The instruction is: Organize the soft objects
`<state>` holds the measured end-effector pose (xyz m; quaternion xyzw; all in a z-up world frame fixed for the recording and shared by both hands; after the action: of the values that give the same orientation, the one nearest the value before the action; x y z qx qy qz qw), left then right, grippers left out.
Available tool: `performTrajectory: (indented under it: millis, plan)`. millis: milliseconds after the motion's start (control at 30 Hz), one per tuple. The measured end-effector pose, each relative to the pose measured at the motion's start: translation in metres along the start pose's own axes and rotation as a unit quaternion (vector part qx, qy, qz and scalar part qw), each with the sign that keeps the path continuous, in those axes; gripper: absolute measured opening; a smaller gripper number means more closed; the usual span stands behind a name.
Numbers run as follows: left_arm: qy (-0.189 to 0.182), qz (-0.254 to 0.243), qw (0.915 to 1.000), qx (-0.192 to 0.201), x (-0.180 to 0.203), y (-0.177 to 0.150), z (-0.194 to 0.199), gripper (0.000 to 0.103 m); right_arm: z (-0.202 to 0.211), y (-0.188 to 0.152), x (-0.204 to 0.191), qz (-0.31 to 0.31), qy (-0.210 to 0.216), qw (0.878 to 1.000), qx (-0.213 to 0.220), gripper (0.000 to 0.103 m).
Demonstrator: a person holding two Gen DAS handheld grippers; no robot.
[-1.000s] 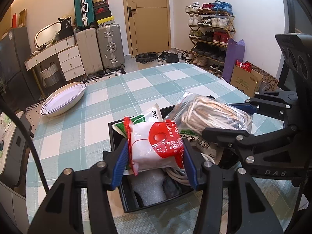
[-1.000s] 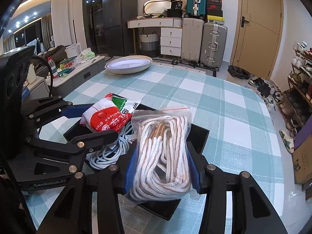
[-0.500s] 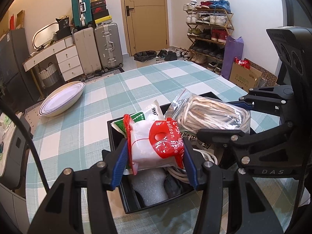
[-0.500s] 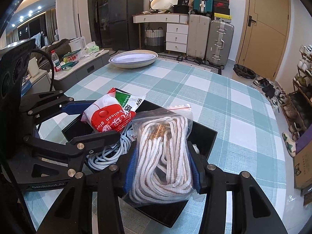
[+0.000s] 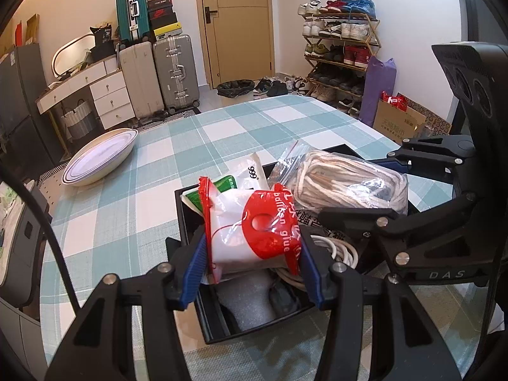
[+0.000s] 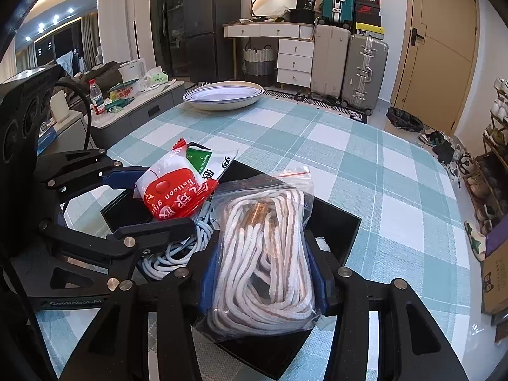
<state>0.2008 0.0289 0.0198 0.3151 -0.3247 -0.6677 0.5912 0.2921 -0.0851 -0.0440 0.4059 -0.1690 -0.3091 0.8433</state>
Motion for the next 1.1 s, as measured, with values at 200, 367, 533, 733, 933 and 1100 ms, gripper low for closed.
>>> performTrajectory:
  millis: [200,367,533,733,933,1100]
  plan:
    - [-0.003,-0.003,0.9999,0.013,0.001,0.0,0.011,0.066,0.028,0.0,0.004,-0.008,-0.009,0.998,0.057,0.084]
    - [-0.006,0.009,0.9994,0.034,-0.004,-0.001,0.024,0.086,0.05,-0.002,0.006,-0.011,-0.028,0.996,0.085,0.103]
    - [-0.006,0.041,0.9981,0.045,-0.013,-0.007,0.038,0.099,0.067,-0.009,0.009,-0.031,-0.026,0.994,0.101,0.103]
    - [0.007,0.062,0.9953,0.073,-0.02,-0.017,0.054,0.103,0.083,-0.019,0.004,-0.047,-0.022,0.991,0.122,0.103]
    - [0.035,0.082,0.9912,0.098,-0.024,-0.028,0.067,0.103,0.094,-0.028,-0.005,-0.055,-0.021,0.987,0.148,0.103]
    - [0.064,0.072,0.9891,0.111,-0.022,-0.035,0.072,0.103,0.095,-0.035,-0.013,-0.054,-0.026,0.986,0.158,0.103]
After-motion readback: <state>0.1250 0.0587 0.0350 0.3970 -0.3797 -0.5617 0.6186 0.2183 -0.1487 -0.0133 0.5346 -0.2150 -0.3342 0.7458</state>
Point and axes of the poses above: each gripper's, at about its wrist camera, not at the fingertips, and z roughly against the way its jaws point, x to its right, y to its top, the point moved 2 cm from there along -z, roughly the way its jaws point, and after that the axes turned 6 degrees about x, right-handed, at the moved point
